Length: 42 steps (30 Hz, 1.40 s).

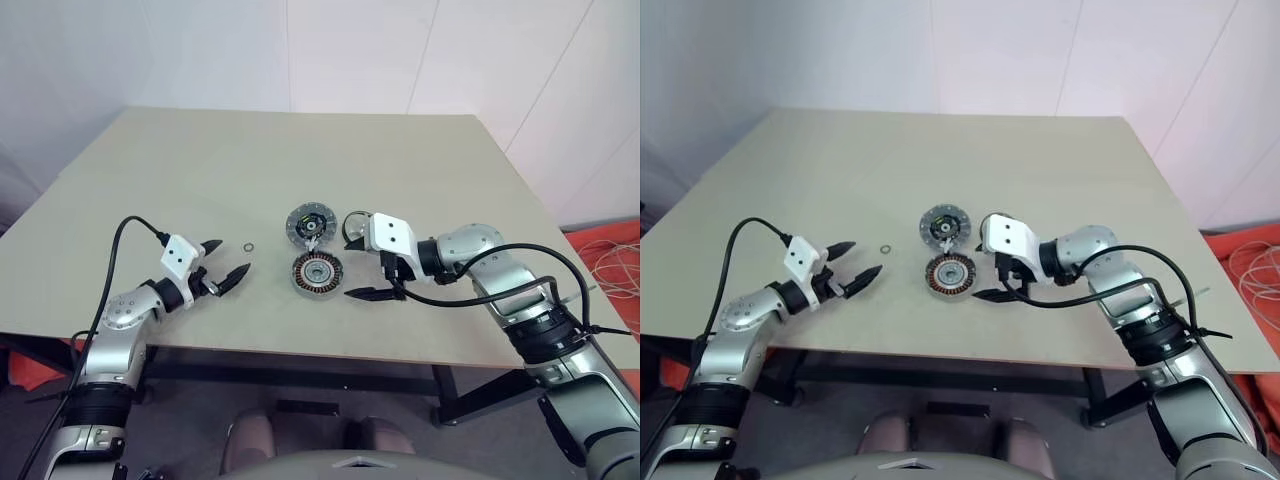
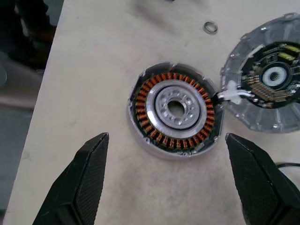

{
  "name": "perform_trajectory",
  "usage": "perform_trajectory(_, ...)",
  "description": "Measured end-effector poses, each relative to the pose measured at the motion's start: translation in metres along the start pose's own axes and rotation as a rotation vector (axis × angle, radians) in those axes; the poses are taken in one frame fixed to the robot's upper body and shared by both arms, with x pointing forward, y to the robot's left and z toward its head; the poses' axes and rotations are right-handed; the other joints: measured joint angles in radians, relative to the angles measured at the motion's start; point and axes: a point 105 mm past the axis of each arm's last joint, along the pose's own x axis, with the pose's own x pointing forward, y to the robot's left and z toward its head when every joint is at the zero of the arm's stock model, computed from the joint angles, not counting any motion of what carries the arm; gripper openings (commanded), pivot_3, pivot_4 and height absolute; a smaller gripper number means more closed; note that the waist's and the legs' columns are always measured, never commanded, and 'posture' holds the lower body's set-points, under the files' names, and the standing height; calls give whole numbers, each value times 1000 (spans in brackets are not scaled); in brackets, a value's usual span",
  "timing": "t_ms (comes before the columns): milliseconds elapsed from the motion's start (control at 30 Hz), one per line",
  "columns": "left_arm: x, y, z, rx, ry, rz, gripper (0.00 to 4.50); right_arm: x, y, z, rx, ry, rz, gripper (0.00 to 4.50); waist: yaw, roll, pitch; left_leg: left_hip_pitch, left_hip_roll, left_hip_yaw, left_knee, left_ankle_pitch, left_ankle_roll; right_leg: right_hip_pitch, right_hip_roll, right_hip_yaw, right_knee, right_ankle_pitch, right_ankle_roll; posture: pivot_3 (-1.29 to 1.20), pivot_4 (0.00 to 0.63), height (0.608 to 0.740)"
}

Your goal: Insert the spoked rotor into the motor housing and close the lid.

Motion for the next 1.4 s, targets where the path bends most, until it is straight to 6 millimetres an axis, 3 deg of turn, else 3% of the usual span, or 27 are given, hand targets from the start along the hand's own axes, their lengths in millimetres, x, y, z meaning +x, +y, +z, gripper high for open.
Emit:
perform_trajectory(133,0,-1,0,3,-4,0,4456,9,3,-10,-148,121,111,4500,0,0,0,0,0,0,0,0,0,0,0,0,1,0,0,0,0,740)
perform_trajectory(367,1,-1,2,8,-16,0,4456,26,0,-10,-347,241,228,4500,-2,0,0,-1,0,0,1,0,0,-1,0,0,1,1,-1,0,0,740)
perform_trajectory(500,1,-2,1,5,-20,2,4500,34,-4,-9,-443,284,263,3622,-2,0,0,0,0,0,2,0,0,0,0,0,2,1,-1,0,0,740)
perform_trajectory(600,2,-3,1,3,-22,3,4500,36,-10,-6,-499,307,270,2730,-3,0,0,0,0,0,2,0,0,0,0,0,2,1,-1,0,0,740)
perform_trajectory(800,2,-2,1,2,-24,12,4500,43,-12,3,-526,306,284,498,-6,-1,-1,2,1,0,2,0,0,1,1,0,3,1,-2,0,0,740)
perform_trajectory(867,2,-2,1,3,-23,15,4500,43,-11,3,-521,312,293,43,-10,-1,-1,4,2,0,2,0,0,2,1,0,3,1,-2,0,0,740)
perform_trajectory(1400,4,-2,1,4,-31,14,4500,49,2,19,-479,299,352,43,-17,-1,-1,0,2,0,2,0,0,-1,1,0,3,1,-3,0,0,740)
